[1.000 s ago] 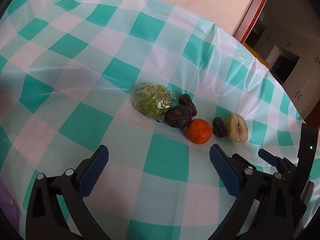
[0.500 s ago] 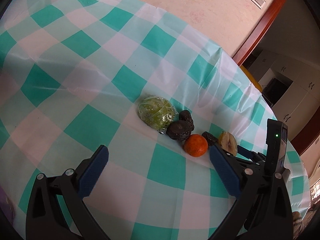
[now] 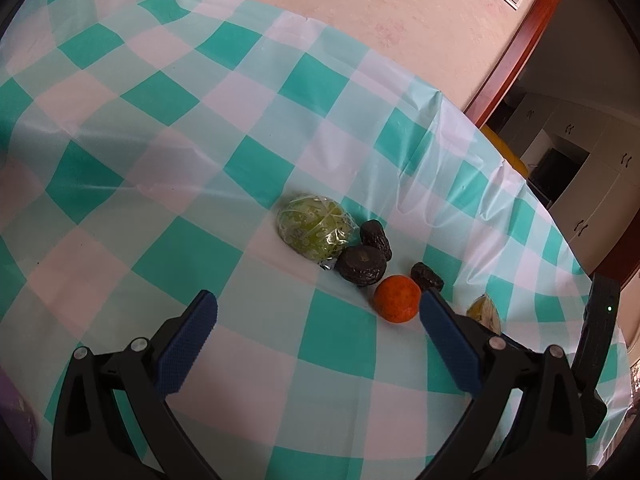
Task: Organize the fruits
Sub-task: 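Grasp the wrapped halved fruit with the right tool while the left tool grasps a mandarin, then lift the halved fruit and mandarin off the table with both tools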
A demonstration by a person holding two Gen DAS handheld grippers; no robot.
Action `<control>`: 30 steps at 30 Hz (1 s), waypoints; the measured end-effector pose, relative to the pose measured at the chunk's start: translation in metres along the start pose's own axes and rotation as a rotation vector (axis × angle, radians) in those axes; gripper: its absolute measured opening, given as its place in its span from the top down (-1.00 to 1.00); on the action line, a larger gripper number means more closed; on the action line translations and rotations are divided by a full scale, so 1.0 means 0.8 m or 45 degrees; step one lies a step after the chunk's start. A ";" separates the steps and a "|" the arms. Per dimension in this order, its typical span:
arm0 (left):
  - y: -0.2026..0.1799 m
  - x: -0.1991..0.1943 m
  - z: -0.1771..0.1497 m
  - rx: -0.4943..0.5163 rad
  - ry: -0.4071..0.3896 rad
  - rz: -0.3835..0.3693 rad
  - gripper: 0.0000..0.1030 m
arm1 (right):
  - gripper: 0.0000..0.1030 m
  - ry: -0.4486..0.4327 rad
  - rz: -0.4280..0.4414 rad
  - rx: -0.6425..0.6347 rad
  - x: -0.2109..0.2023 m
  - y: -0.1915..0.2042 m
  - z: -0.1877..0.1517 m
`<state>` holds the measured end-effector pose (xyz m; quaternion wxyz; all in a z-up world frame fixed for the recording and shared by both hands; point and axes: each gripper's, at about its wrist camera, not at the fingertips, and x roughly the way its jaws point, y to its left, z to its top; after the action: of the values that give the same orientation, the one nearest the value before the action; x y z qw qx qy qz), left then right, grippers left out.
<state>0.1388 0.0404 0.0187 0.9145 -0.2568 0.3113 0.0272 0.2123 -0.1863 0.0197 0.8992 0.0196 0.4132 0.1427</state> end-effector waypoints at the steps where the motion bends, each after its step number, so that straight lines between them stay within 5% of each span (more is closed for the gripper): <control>1: -0.001 0.001 0.000 0.008 0.008 -0.001 -0.96 | -0.11 -0.004 0.010 0.026 -0.006 -0.001 -0.008; 7: -0.016 0.007 -0.005 0.109 0.091 -0.029 -0.96 | -0.12 -0.085 0.117 0.206 -0.040 -0.014 -0.049; 11: -0.028 0.016 -0.007 0.171 0.146 0.034 -0.96 | -0.12 -0.184 0.102 0.357 -0.057 -0.044 -0.050; 23: -0.098 0.081 -0.013 0.397 0.316 0.225 -0.95 | -0.12 -0.256 0.105 0.392 -0.072 -0.059 -0.058; 29: -0.123 0.114 -0.009 0.489 0.343 0.310 -0.60 | -0.13 -0.255 0.108 0.391 -0.072 -0.059 -0.059; 30: -0.126 0.116 -0.011 0.515 0.335 0.330 -0.39 | -0.13 -0.255 0.109 0.390 -0.072 -0.058 -0.059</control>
<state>0.2296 -0.0616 0.0047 0.8879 -0.0281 0.4568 0.0479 0.1530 -0.2506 0.0238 0.9154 0.1878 0.3374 0.1136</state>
